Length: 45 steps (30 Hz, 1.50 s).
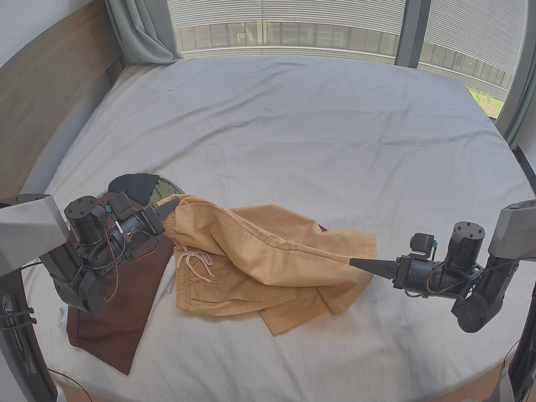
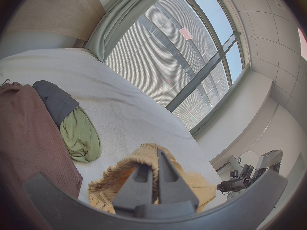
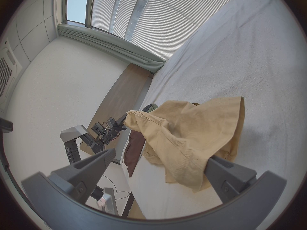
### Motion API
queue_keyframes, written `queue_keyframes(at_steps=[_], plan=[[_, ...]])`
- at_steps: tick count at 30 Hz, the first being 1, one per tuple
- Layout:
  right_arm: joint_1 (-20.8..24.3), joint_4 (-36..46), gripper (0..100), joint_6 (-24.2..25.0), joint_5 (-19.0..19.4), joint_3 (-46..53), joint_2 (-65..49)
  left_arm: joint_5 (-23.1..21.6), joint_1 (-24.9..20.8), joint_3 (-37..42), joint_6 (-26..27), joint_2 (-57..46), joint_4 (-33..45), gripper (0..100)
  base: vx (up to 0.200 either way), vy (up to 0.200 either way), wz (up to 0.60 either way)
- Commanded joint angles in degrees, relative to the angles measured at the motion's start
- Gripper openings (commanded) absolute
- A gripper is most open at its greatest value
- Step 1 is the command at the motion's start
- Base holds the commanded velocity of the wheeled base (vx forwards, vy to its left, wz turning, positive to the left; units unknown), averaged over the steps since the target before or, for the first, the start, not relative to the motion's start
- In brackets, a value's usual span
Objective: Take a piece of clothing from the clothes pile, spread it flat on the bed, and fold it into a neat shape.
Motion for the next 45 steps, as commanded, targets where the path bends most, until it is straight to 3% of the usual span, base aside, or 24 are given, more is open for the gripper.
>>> queue_keyframes(at_steps=[1, 16, 27, 28, 36, 45], plan=[[0.7, 0.0, 100, 0.0, 0.0, -0.6, 1.0, 0.0, 0.0, -0.1, 0.0, 0.0, 0.0, 0, 0.0, 0.0, 0.0], [4.6, -0.1, 100, 0.1, -3.8, -4.5, 4.4, 0.0, -0.5, -0.2, 0.0, -0.1, -0.1, 0, 0.0, 0.0, 0.0], [4.7, -0.2, 100, 0.2, -4.7, -5.2, 4.7, 0.0, -0.5, -0.3, 0.0, -0.3, -0.1, 0, 0.0, 0.0, 0.0], [4.7, -0.2, 0, 0.1, -5.4, -5.3, 4.8, 0.0, -0.5, -0.3, 0.0, -0.3, -0.1, 0, 0.0, 0.0, 0.0], [4.6, -0.2, 0, 0.0, -7.5, -6.4, 5.7, -0.4, -0.5, -0.4, -0.2, -0.3, -0.1, 0, 0.0, 0.0, 0.0], [3.9, -0.2, 0, -0.1, -7.5, -7.4, 3.4, -6.2, 0.0, -0.2, -0.2, -2.1, -0.1, 0, 0.0, 0.0, 0.0]])
